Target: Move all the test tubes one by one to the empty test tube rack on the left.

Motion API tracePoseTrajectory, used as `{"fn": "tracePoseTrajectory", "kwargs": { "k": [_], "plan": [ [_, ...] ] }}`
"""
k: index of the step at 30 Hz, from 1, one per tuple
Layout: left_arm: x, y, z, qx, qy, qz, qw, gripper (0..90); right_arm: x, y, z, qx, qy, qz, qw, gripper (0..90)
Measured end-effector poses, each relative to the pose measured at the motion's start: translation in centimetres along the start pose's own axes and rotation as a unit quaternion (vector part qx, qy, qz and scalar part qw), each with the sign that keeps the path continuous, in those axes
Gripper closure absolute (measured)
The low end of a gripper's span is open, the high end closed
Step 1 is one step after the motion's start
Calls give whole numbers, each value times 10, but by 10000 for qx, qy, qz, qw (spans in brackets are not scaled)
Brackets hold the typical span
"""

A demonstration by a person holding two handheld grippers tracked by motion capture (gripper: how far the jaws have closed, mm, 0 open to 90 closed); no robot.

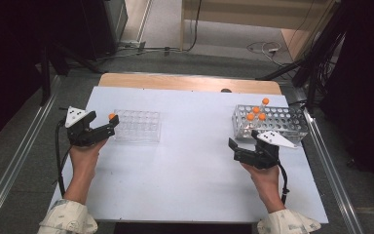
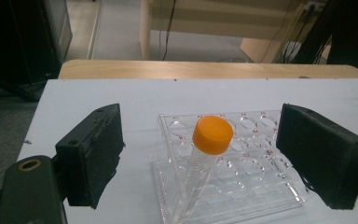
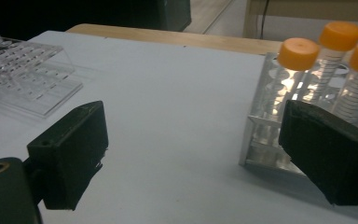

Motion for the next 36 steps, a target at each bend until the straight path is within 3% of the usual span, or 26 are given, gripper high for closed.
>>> {"fn": "tracePoseTrajectory", "kwargs": {
  "k": [8,15,32,36],
  "plan": [
    [-5,1,5,-43,-42,-39,10000,157,-24,-2,0,-84,421,-153,9990,71],
    [-3,3,5,38,-38,-36,10000,120,-38,-5,-3,-144,628,-197,9977,75],
    [2,5,5,72,-155,-30,9998,124,-69,-10,-19,-182,1003,-368,9941,125],
    [2,4,6,36,-155,4,9999,127,-74,-9,-27,-176,1089,-323,9934,185]
  ]
}}
Point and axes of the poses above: each handheld gripper's, and its own axes: z roughly backward along the jaws, y roughly out of its underside, x roughly to its left, the point moved 5 cm from there along -z, roughly forward along the jaws, and after that the axes turned 7 degrees about -z, right-handed, at the moved point
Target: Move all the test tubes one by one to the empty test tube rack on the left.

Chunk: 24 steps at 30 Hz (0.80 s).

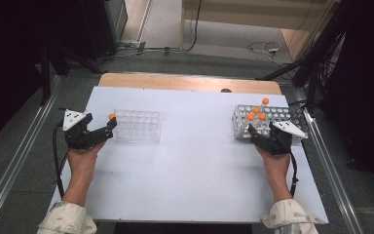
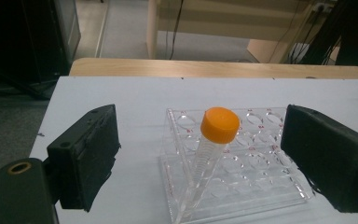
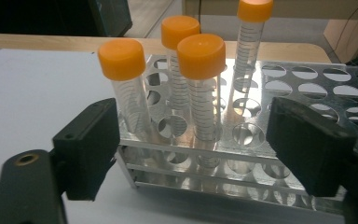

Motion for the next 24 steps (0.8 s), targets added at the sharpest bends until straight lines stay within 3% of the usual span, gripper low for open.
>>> {"fn": "tracePoseTrajectory", "kwargs": {
  "k": [14,24],
  "plan": [
    [1,2,-1,23,-10,44,10000,140,-6,1,-14,-128,74,96,9998,554],
    [2,2,-1,34,9,59,10000,149,-6,2,-18,-139,125,182,9997,707]
  ]
}}
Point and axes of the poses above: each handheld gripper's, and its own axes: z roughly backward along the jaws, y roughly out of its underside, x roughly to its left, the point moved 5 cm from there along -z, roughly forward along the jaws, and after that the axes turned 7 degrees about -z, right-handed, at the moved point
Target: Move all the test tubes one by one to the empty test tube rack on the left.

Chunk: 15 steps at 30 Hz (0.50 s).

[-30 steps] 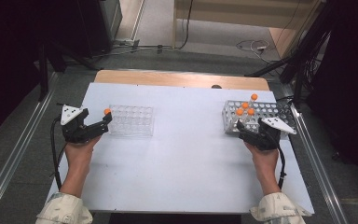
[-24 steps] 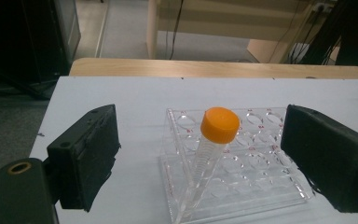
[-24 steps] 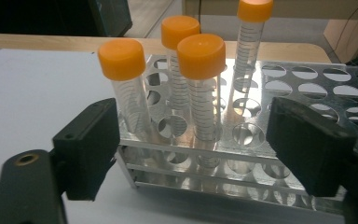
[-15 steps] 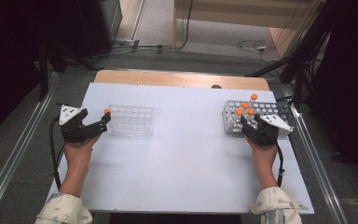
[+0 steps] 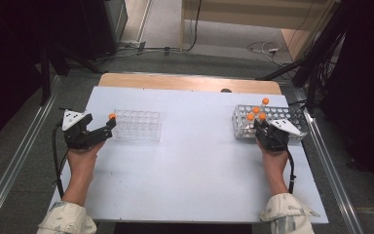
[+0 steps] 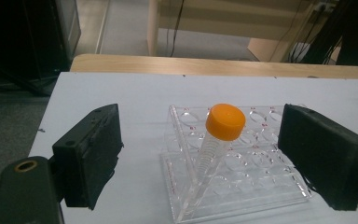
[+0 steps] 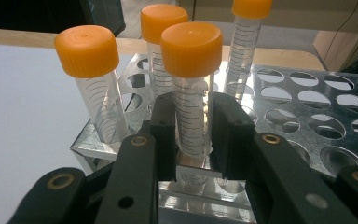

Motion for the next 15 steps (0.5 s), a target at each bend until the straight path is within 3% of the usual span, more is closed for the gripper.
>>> {"fn": "tracePoseTrajectory", "kwargs": {
  "k": [9,15],
  "plan": [
    [-1,0,0,32,5,-17,10000,150,1,-9,6,-168,23,53,9998,719],
    [-3,0,0,31,32,-47,10000,152,0,-18,11,-302,-12,-78,9995,720]
  ]
}}
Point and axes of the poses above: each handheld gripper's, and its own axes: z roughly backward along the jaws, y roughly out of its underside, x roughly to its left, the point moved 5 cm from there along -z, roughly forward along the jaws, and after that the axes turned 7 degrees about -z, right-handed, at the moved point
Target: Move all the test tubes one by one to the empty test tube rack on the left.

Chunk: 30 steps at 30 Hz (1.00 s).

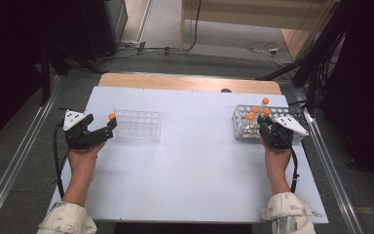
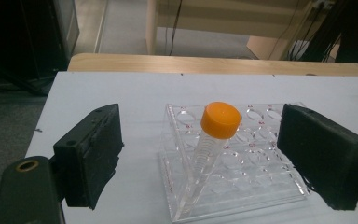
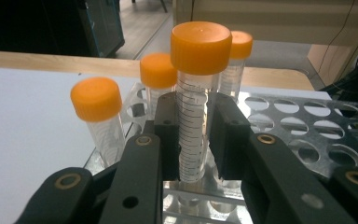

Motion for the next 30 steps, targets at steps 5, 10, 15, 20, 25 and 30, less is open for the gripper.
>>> {"fn": "tracePoseTrajectory", "kwargs": {
  "k": [5,10,15,20,25,30],
  "plan": [
    [0,1,-1,58,-22,-53,10000,151,-1,-9,5,-111,-58,-96,9999,719],
    [-1,0,0,29,9,-69,10000,151,2,-17,12,-229,-102,-87,9996,719],
    [-3,-2,1,4,27,-74,10000,150,4,-20,22,-190,-116,-22,9997,719],
    [-10,-5,2,-59,103,-136,9998,150,6,-20,38,-204,-188,57,9996,719],
    [-21,-9,3,-55,300,-177,9994,151,15,-15,52,-124,-342,167,9992,720],
    [-42,-13,3,-66,573,-316,9978,150,30,-11,58,-63,-586,221,9980,720]
  ]
}}
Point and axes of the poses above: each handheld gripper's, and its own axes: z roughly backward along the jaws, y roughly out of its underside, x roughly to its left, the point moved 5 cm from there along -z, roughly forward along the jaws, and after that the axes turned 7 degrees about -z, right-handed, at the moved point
